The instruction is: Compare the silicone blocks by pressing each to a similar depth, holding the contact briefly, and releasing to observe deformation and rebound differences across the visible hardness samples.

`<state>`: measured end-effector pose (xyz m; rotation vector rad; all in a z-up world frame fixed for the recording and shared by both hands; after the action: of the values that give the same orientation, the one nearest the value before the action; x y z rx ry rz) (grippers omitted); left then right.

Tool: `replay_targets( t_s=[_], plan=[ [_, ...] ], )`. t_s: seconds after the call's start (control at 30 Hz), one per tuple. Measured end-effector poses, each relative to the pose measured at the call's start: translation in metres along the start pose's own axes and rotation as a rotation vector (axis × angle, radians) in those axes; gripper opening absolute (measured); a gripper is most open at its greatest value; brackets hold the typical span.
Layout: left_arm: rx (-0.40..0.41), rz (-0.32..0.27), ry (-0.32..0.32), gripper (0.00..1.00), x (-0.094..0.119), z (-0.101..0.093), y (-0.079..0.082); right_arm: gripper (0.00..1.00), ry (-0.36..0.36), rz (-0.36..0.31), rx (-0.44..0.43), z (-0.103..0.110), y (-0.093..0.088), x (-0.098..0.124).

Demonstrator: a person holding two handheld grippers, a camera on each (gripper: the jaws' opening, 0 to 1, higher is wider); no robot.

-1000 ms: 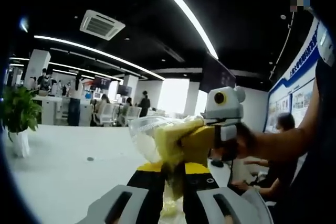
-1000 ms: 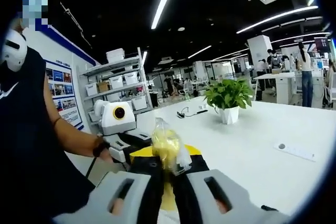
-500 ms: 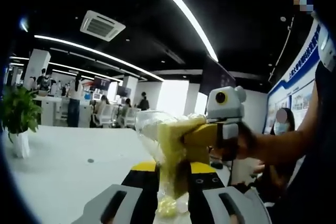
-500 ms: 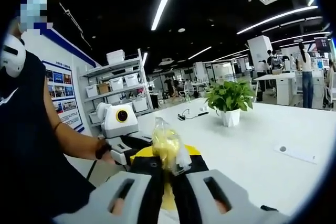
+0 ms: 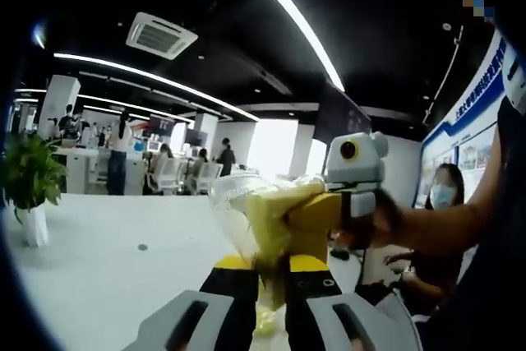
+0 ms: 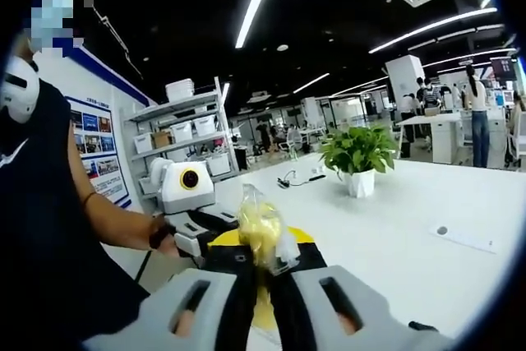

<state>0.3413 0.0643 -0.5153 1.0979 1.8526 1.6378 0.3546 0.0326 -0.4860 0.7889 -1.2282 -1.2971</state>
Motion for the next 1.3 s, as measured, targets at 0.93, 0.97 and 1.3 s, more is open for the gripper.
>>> replay_targets(
  t_s=[0.93,0.97,1.3],
  plan=[
    [-0.012,0.039,-0.020,0.04,-0.0057,-0.0025,-0.0022,0.00,0.013,-0.020,-0.034,-0.0067,-0.0023,0.0027],
    [-0.011,0.038,-0.022,0.04,-0.0061,-0.0027,-0.0021,0.00,0.013,-0.018,-0.038,-0.0069,-0.0020,0.0031],
    [-0.011,0.028,-0.025,0.05,-0.0068,-0.0034,0.0034,0.02,0.016,-0.046,-0.009,-0.0051,0.0019,0.0046]
  ],
)
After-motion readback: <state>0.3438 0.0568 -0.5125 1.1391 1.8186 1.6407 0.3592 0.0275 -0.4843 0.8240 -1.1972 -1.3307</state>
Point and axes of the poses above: the point that each gripper's makers call its tool centre point, and the gripper's own axes: x roughly backward along the fingers, z roughly to its left, y roughly out of its top, the point moved 2 cm from there along x, roughly backward along the fingers, and after that the axes turned 8 degrees about z, right-handed, at the moved point
